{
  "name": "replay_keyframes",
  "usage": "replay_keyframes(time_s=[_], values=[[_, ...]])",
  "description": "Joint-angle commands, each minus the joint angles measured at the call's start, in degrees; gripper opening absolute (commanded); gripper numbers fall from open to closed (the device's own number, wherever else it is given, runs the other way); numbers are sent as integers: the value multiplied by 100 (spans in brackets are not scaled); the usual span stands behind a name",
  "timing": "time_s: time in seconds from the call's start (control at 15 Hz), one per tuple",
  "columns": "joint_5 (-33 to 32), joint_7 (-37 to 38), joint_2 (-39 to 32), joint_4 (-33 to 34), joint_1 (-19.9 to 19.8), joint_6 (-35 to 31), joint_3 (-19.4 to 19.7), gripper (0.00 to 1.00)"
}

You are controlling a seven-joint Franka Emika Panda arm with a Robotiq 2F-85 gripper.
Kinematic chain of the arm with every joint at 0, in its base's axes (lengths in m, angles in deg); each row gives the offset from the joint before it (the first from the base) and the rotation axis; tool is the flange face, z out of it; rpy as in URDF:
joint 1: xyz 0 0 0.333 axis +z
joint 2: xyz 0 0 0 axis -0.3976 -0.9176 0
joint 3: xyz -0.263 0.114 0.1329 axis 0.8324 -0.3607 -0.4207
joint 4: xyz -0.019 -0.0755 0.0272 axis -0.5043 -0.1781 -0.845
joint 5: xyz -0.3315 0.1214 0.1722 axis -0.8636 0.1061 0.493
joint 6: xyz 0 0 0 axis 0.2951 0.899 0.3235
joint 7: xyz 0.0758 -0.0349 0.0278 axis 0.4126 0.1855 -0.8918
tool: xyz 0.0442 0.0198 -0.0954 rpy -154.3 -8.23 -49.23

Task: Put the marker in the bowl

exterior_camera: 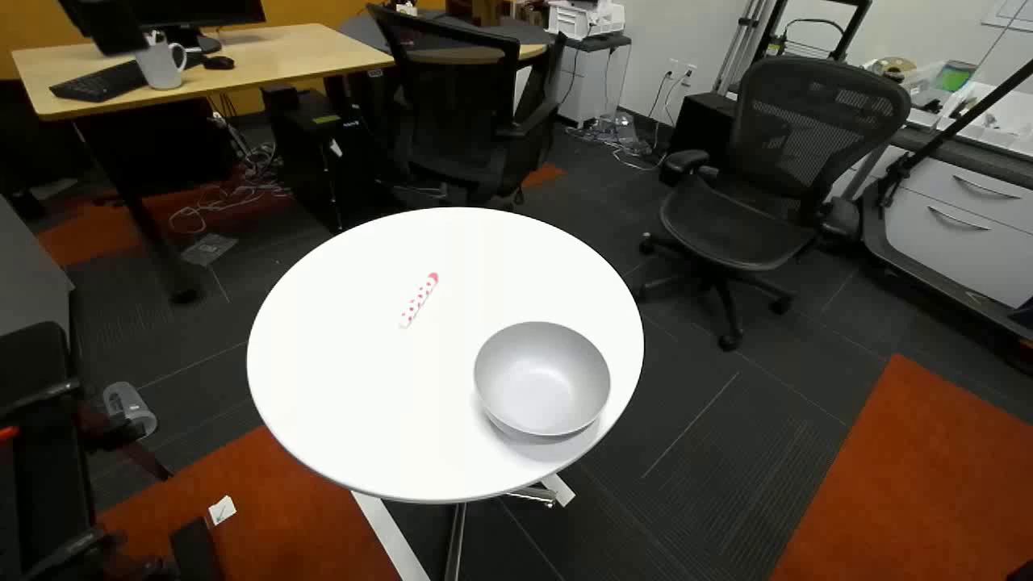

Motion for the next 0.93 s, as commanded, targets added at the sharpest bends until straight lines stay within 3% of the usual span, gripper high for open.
replay_keyframes(time_s=[0.0, 0.33, 0.87], values=[[9, -6, -3, 8, -15, 8, -14, 100], [41, -79, -116, 41, 17, -78, 17, 100], [291, -1783, -2446, 516, 380, -2278, 227, 100]])
